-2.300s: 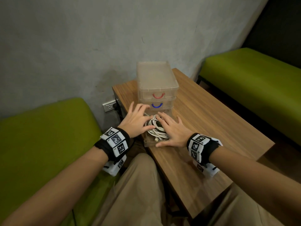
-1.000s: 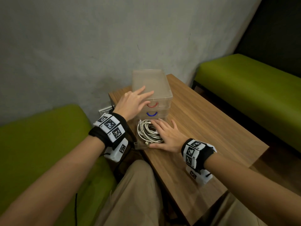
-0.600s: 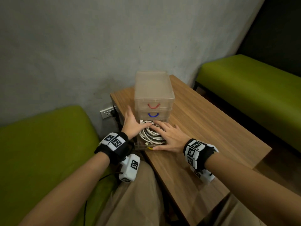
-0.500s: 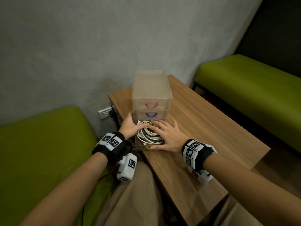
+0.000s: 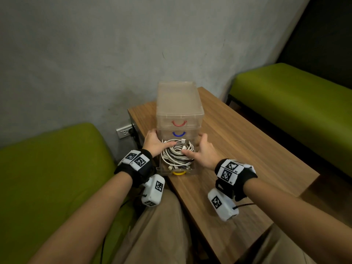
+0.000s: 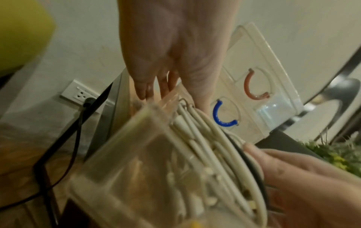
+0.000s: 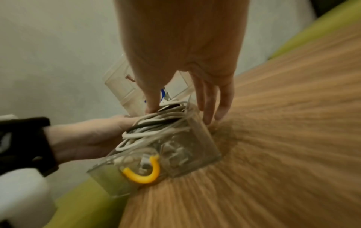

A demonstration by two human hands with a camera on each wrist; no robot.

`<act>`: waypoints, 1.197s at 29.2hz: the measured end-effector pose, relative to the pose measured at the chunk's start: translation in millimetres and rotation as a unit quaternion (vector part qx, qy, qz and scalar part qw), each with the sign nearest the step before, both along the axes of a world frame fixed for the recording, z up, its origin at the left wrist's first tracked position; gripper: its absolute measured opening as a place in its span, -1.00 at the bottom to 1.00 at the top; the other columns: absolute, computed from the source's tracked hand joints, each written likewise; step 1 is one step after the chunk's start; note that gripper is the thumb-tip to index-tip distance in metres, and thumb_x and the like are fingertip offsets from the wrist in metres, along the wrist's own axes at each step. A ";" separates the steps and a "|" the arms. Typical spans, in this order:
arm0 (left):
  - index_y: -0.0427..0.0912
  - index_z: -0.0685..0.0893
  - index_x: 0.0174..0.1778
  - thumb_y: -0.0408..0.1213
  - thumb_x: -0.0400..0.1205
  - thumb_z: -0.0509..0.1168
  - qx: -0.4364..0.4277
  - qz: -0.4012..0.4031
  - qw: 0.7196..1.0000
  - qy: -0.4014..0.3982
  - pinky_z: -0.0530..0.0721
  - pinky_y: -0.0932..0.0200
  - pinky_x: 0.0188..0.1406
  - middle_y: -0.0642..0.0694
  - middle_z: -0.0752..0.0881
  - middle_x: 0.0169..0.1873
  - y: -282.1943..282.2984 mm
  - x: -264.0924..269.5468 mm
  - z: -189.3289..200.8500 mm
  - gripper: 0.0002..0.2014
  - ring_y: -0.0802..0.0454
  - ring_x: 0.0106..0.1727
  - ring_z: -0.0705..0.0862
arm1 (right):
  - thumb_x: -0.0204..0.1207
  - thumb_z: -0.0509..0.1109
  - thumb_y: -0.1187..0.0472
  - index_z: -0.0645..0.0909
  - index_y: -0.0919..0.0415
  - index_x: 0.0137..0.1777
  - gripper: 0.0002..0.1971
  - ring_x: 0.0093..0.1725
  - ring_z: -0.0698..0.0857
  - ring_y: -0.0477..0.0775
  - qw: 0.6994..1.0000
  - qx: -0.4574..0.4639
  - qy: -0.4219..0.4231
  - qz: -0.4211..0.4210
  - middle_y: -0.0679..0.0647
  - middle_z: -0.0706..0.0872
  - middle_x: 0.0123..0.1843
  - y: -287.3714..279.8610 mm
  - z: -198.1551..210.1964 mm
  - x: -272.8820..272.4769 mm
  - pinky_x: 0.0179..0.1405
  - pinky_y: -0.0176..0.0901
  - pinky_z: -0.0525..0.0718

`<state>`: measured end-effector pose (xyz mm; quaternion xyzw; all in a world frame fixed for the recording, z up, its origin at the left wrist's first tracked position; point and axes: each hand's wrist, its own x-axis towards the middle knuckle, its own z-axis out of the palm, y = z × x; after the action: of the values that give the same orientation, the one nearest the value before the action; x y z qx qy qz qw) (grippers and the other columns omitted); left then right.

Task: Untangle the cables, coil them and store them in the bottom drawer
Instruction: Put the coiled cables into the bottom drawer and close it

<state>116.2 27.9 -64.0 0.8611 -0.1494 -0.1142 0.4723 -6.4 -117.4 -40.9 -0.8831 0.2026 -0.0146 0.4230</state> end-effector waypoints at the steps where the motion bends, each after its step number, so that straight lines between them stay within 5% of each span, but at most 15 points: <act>1: -0.29 0.50 0.27 -0.09 0.19 0.64 -0.001 0.010 1.000 0.014 0.55 0.12 0.24 -0.18 0.62 0.23 -0.6 0.6 -0.1 -0.22 -0.09 0.27 0.60 | 0.36 0.51 -0.07 0.15 0.28 0.45 -0.18 0.36 0.54 0.18 1.000 -0.002 -0.005 0.008 0.21 0.52 0.41 0.6 1.8 0.8 0.22 -0.04 0.55; 4: -0.29 0.40 0.31 -0.05 0.13 0.66 0.005 0.047 0.998 0.040 0.51 -0.06 0.38 -0.23 0.53 0.29 -3.9 -0.4 1.5 -0.10 -0.15 0.34 0.52 | 0.47 0.44 0.05 0.24 0.20 0.42 -0.39 0.35 0.57 0.18 0.995 -0.070 -0.070 0.012 0.18 0.58 0.39 9.5 3.2 -2.4 0.24 0.01 0.53; 8: -0.32 0.37 0.35 -0.06 0.24 0.61 0.019 0.058 0.998 0.010 0.45 -0.01 0.37 -0.29 0.45 0.31 -7.1 -7.1 2.0 -0.15 -0.20 0.37 0.46 | 0.68 0.12 0.05 0.26 0.16 0.54 -0.53 0.42 0.51 0.25 0.958 -0.269 -0.027 0.092 0.19 0.40 0.55 19.1 -3.3 -8.4 0.29 0.12 0.50; 13: -0.33 0.32 0.39 -0.03 0.27 0.59 0.015 0.046 0.999 0.009 0.39 -0.03 0.44 -0.30 0.40 0.34 -6.0 -7.3 -0.8 -0.12 -0.21 0.44 0.38 | 0.68 0.09 0.15 0.02 0.02 0.61 -0.47 0.14 0.68 0.34 0.952 -0.282 -0.050 0.109 0.10 0.38 0.56 23.5 -3.5 -6.5 -0.06 0.16 0.65; 17: -0.35 0.26 0.42 0.02 0.30 0.55 0.030 0.018 0.999 0.005 0.36 -0.04 0.46 -0.31 0.35 0.37 -1.7 -5.6 0.0 -0.08 -0.23 0.46 0.35 | 0.67 -0.02 -0.10 0.11 0.05 0.59 -0.47 0.33 0.57 0.23 0.930 -0.343 -0.010 0.135 0.01 0.22 0.63 26.2 -8.4 -8.2 0.01 0.09 0.68; 23: -0.33 0.21 0.47 0.03 0.48 0.39 0.035 -0.030 0.999 0.020 0.27 0.03 0.49 -0.28 0.29 0.43 7.7 -2.5 0.1 -0.21 -0.18 0.51 0.29 | 0.53 0.15 -0.26 0.19 0.09 0.55 -0.32 0.22 0.44 0.19 0.937 -0.319 -0.011 0.143 0.16 0.33 0.32 18.0 -6.7 -3.2 0.05 0.14 0.64; 26: -0.36 0.28 0.41 -0.07 0.50 0.40 0.019 -0.024 0.999 0.008 0.30 0.11 0.43 -0.29 0.34 0.38 9.8 -5.0 -1.7 -0.31 -0.16 0.45 0.36 | 0.47 0.18 -0.34 0.00 0.11 0.62 -0.15 0.40 0.31 0.21 0.942 -0.282 0.010 0.181 0.18 0.21 0.47 14.1 -14.9 -5.0 0.33 0.20 0.51; 29: -0.38 0.33 0.34 -0.11 0.49 0.43 -0.001 -0.008 1.000 0.004 0.34 0.12 0.39 -0.31 0.38 0.33 7.8 -8.3 -3.1 -0.36 -0.16 0.39 0.42 | 0.29 0.45 -0.29 -0.11 0.16 0.63 0.10 0.58 0.09 0.20 0.959 -0.171 0.030 0.223 0.22 -0.04 0.59 2.2 -13.1 -4.8 0.58 0.14 0.21; 35: -0.24 0.56 0.02 -0.13 0.40 0.51 -0.059 -0.004 0.998 0.025 0.60 0.15 0.05 -0.15 0.67 0.04 18.6 3.7 -9.8 -0.60 -0.02 0.02 0.64 | 0.12 0.59 -0.23 0.25 0.25 0.54 0.05 0.30 0.44 0.17 0.945 -0.206 -0.086 0.237 0.31 0.26 0.37 -10.8 -19.4 -5.7 0.40 -0.05 0.46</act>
<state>119.9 46.5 -73.7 0.8278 -0.1472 -0.1287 0.5258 -12.1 -128.2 -60.3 -0.9689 -0.0574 -0.0313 0.2385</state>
